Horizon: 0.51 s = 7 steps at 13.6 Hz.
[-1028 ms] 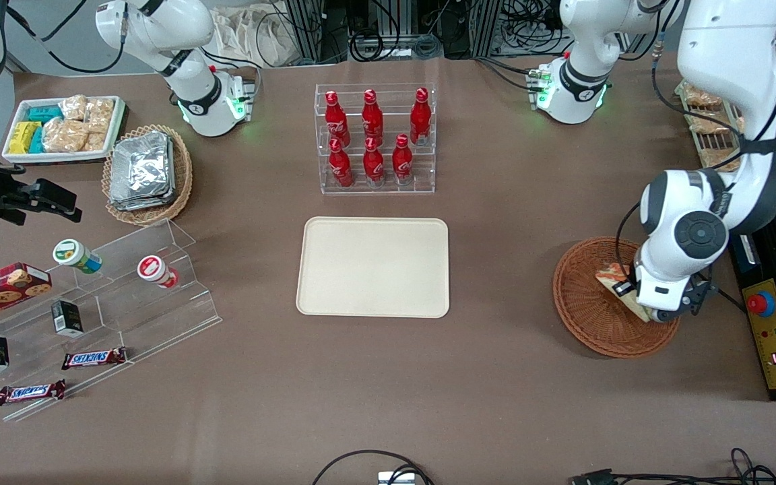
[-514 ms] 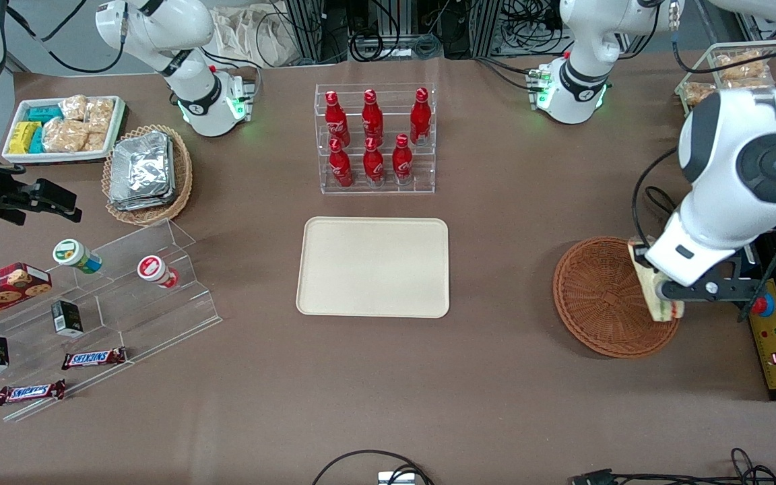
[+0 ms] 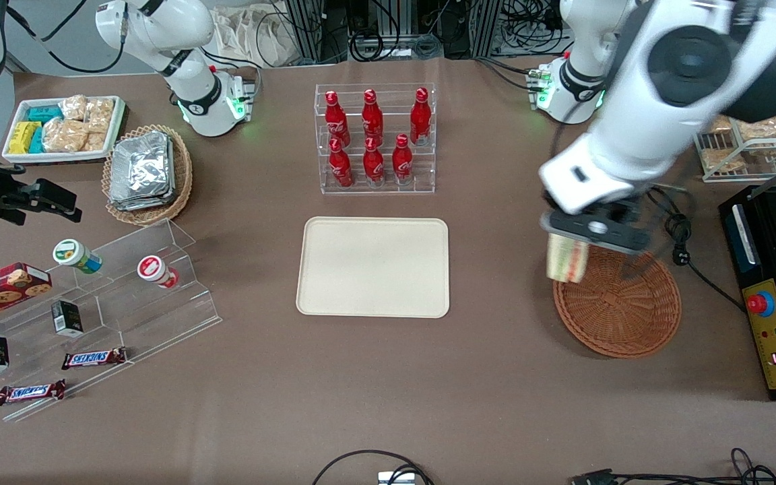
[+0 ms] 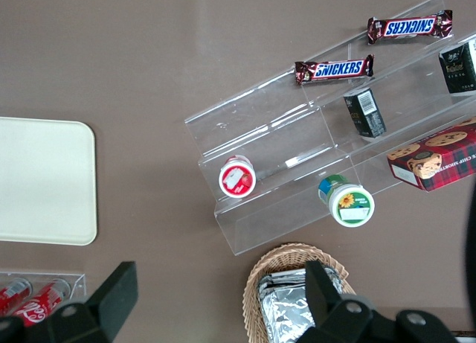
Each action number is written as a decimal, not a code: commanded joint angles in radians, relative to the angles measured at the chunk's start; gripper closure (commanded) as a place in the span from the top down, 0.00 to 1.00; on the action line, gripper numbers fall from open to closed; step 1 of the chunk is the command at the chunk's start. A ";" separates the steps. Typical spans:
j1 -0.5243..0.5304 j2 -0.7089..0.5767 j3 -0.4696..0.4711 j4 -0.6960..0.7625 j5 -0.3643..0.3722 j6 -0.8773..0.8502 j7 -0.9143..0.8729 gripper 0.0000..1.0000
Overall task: Place sandwich from basket to tray
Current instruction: 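Lift the sandwich out of the basket with the left gripper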
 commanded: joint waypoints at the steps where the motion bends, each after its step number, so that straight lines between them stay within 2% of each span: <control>1: -0.025 0.108 -0.056 0.035 -0.003 0.049 -0.114 0.00; 4: -0.084 0.189 -0.065 -0.039 0.016 0.255 -0.269 0.00; 7: -0.126 0.274 -0.084 -0.117 0.110 0.460 -0.387 0.00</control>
